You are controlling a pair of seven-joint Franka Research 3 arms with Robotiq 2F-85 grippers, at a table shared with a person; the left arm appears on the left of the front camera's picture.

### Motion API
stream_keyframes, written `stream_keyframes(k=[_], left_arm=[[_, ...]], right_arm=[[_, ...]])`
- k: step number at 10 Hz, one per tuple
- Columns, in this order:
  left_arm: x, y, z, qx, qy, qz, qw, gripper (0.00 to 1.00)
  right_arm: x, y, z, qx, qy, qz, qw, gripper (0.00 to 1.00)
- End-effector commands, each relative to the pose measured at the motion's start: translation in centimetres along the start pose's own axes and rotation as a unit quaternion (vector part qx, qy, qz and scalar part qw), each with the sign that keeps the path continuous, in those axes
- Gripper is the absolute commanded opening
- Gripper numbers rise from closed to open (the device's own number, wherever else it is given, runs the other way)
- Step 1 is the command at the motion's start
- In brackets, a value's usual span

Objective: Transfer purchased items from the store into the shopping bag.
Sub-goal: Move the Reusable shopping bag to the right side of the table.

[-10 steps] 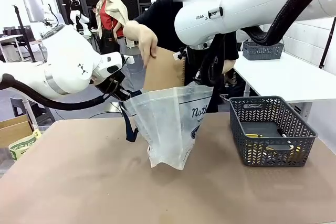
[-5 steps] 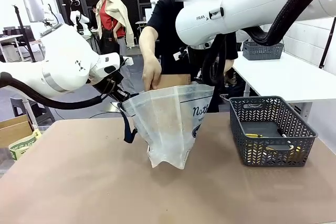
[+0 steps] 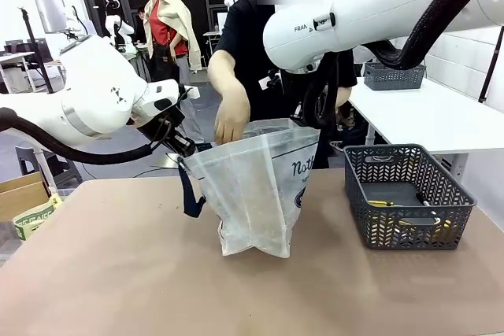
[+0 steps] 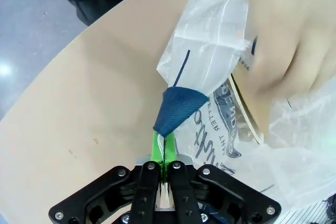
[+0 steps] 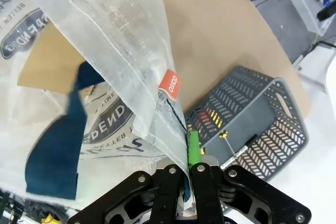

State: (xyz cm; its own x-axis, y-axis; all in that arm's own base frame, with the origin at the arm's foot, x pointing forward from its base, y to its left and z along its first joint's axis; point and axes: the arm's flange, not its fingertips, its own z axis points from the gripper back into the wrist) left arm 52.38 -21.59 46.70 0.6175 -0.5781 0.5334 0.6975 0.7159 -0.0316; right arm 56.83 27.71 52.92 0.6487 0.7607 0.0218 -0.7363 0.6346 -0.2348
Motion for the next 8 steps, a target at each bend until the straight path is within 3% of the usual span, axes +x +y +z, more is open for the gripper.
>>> stream_keyframes(k=[1,8], left_arm=[[-0.05,0.13,-0.01,0.003,-0.001,0.000,1.000,0.00],[-0.05,0.13,-0.01,0.003,-0.001,0.000,1.000,0.00]], right_arm=[[-0.16,-0.08,-0.03,0.001,0.005,-0.001,1.000,0.00],[-0.16,-0.08,-0.03,0.001,0.005,-0.001,1.000,0.00]])
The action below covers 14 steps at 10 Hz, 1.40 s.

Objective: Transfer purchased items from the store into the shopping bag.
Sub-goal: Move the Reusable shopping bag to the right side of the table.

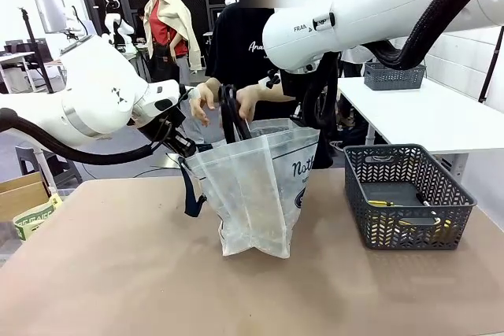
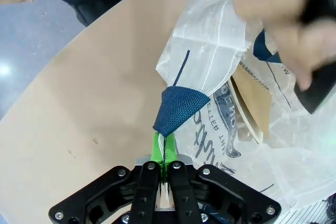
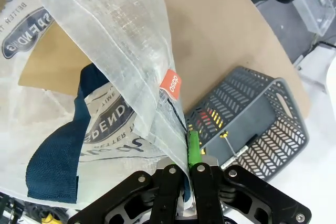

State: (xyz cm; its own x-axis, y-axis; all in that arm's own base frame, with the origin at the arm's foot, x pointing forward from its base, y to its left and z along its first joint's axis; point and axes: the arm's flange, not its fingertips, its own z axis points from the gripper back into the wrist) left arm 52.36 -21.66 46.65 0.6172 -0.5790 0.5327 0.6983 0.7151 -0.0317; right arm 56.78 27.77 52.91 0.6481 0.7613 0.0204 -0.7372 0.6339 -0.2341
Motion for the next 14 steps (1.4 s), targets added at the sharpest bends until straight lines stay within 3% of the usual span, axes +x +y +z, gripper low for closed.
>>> stream_keyframes(k=[1,14], left_arm=[[-0.05,0.18,0.05,0.003,-0.001,0.001,1.000,0.00],[-0.05,0.18,0.05,0.003,-0.001,0.001,1.000,0.00]], right_arm=[[-0.18,-0.15,-0.04,0.000,0.004,-0.001,1.000,0.00],[-0.18,-0.15,-0.04,0.000,0.004,-0.001,1.000,0.00]])
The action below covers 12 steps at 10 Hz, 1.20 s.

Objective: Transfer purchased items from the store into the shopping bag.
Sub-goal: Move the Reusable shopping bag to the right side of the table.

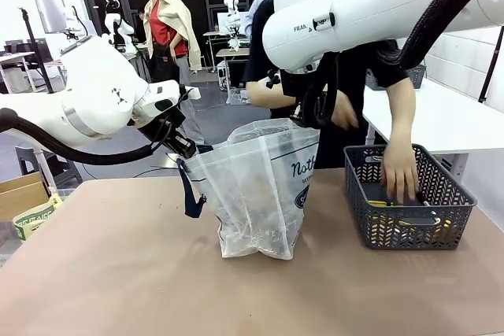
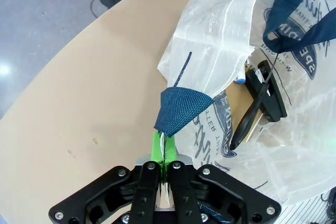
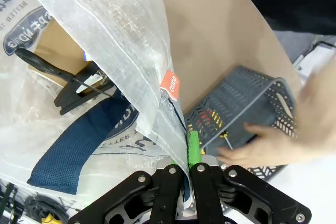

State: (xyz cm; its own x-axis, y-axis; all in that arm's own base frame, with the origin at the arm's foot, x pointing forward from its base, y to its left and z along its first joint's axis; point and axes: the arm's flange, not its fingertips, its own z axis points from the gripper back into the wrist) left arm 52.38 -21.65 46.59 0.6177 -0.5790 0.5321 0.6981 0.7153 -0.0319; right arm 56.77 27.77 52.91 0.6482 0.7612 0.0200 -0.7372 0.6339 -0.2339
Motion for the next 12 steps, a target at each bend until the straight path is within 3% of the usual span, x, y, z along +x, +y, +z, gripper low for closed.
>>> stream_keyframes(k=[1,8,12], left_arm=[[-0.02,0.17,0.11,0.003,-0.001,0.001,1.000,0.00],[0.00,0.00,0.00,0.000,0.000,0.000,1.000,0.00],[0.92,0.07,-0.01,-0.009,0.045,-0.039,0.998,0.00]], right_arm=[[-0.18,-0.16,-0.04,0.000,0.004,-0.001,1.000,0.00],[-0.18,-0.16,-0.04,0.000,0.004,-0.001,1.000,0.00],[-0.01,0.08,-0.17,-0.011,0.002,0.016,1.000,0.00]])
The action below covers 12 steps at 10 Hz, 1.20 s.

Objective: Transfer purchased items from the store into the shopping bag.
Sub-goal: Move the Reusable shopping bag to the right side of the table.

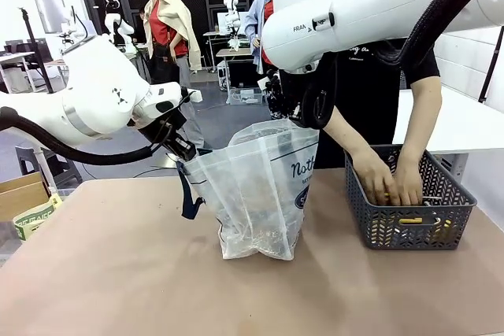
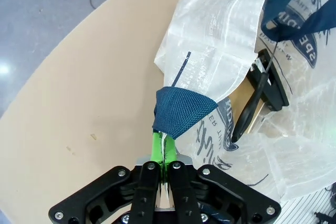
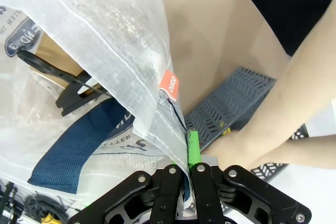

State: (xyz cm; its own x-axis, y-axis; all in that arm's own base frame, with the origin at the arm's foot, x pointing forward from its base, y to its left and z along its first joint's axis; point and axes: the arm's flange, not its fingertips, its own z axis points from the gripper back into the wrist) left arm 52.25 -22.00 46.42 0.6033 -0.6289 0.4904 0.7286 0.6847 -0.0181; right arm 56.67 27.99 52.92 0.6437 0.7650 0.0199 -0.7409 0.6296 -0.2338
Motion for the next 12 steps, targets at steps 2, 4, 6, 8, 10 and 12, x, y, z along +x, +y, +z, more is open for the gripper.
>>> stream_keyframes(k=[2,4,6,8,10,12], left_arm=[[1.8,0.7,0.4,-0.009,0.040,-0.040,0.998,0.00],[2.4,0.9,0.5,-0.011,0.045,-0.049,0.998,0.00],[2.8,1.3,0.5,-0.017,0.052,-0.058,0.997,0.00],[2.9,1.6,0.6,-0.013,0.062,-0.064,0.996,0.00],[2.8,1.9,0.7,-0.008,0.072,-0.067,0.995,0.00],[2.7,2.2,0.9,-0.004,0.084,-0.073,0.994,0.00]], right_arm=[[-0.1,-0.2,-0.3,-0.017,0.001,0.022,1.000,0.00],[-0.2,-0.1,-0.5,-0.022,0.000,0.029,0.999,0.00],[-0.3,0.0,-0.5,-0.029,-0.003,0.033,0.999,0.00],[-0.3,0.0,-0.4,-0.035,-0.006,0.036,0.999,0.00],[-0.4,-0.1,-0.2,-0.041,-0.014,0.035,0.998,0.00],[-0.6,-0.2,-0.2,-0.045,-0.014,0.039,0.998,0.00]])
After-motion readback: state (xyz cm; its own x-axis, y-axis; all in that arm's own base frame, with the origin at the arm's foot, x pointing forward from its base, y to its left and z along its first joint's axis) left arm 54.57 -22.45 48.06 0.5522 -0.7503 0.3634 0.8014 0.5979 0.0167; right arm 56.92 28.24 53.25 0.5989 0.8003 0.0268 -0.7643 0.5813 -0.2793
